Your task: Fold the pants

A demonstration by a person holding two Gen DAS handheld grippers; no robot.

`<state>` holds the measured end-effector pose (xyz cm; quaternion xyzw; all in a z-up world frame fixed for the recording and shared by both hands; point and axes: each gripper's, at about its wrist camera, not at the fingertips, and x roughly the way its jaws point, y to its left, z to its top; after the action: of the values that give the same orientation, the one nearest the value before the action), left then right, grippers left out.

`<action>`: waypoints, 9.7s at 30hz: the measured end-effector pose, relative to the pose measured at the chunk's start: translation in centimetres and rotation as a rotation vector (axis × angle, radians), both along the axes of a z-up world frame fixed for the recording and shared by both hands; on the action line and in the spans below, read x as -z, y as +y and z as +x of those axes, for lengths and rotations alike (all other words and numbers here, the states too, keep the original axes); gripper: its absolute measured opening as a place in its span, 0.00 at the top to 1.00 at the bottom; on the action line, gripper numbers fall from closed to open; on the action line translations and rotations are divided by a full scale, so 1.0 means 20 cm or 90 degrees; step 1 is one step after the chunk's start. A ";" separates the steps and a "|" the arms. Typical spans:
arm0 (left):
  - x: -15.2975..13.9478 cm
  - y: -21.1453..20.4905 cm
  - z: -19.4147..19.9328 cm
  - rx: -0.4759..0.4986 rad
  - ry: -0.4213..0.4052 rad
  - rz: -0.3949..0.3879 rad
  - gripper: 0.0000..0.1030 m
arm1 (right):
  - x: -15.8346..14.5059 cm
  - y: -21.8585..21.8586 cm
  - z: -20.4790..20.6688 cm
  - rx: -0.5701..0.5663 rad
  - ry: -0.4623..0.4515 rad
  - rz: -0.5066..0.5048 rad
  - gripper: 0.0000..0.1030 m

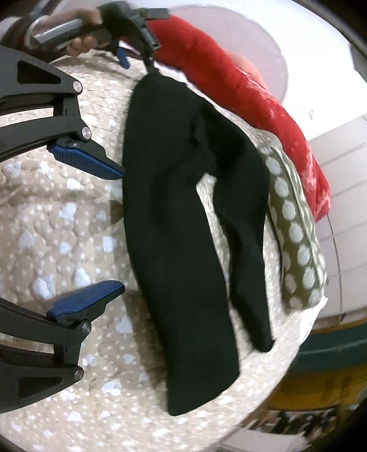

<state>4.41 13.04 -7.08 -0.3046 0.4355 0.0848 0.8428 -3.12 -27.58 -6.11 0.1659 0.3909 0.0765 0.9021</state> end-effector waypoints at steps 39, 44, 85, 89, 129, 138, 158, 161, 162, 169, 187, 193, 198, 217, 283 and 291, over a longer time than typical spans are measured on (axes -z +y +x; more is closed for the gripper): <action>-0.02 -0.04 -0.15 0.051 0.033 0.075 0.90 | 0.09 -0.74 -0.20 0.201 0.019 0.172 0.72; -0.05 -0.03 -0.17 0.053 0.032 0.086 0.89 | -0.11 -0.66 -0.20 0.191 -0.010 -0.038 0.92; -0.07 -0.30 0.37 0.122 0.044 0.174 0.41 | -0.34 0.37 0.83 -0.275 -0.055 -0.178 0.51; -0.07 -0.27 0.44 0.123 0.037 0.163 0.41 | -0.32 0.40 1.05 -0.330 -0.051 -0.183 0.51; -0.28 0.34 -0.18 -0.100 -0.024 0.118 0.39 | -0.24 0.61 -0.03 -0.454 -0.065 -0.077 0.86; -0.30 0.21 -0.16 -0.061 -0.031 0.142 0.39 | -0.16 0.73 0.13 -0.393 -0.054 -0.047 0.68; -0.15 -0.45 -0.03 0.139 0.001 0.201 0.39 | -0.16 0.16 0.52 -0.054 0.041 -0.219 0.53; -0.15 -0.48 -0.03 0.148 0.004 0.208 0.38 | -0.05 0.17 0.58 -0.069 0.063 -0.221 0.61; -0.15 -0.48 -0.03 0.149 0.004 0.210 0.38 | -0.05 0.14 0.59 -0.064 0.047 -0.209 0.71; -0.15 -0.46 -0.06 0.146 0.000 0.196 0.39 | -0.25 -0.26 0.19 0.012 -0.019 -0.079 0.95; -0.23 -0.46 -0.19 0.147 -0.002 0.126 0.39 | -0.01 -0.60 -0.17 0.098 -0.006 0.176 0.95; -0.27 -0.38 -0.22 0.116 -0.017 0.131 0.39 | -0.21 -0.57 -0.36 0.032 -0.060 0.140 0.96; -0.23 -0.38 -0.21 0.122 0.001 0.125 0.39 | -0.02 -0.58 -0.29 0.065 0.024 0.097 0.90; -0.14 -0.37 -0.15 0.114 0.020 0.175 0.38 | -0.37 -0.25 -0.11 -0.016 -0.053 -0.008 0.78; -0.17 -0.79 -0.24 0.234 -0.037 0.211 0.34 | -0.11 0.28 0.00 -0.118 -0.004 -0.196 0.78; -0.16 -1.00 -0.24 0.295 -0.049 0.218 0.34 | -0.10 0.08 -0.04 -0.057 -0.002 -0.212 0.76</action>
<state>-0.38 -6.93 -3.86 -0.0530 0.4402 -0.0497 0.8949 -4.00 -25.89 -4.03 -0.0040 0.4036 0.0512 0.9135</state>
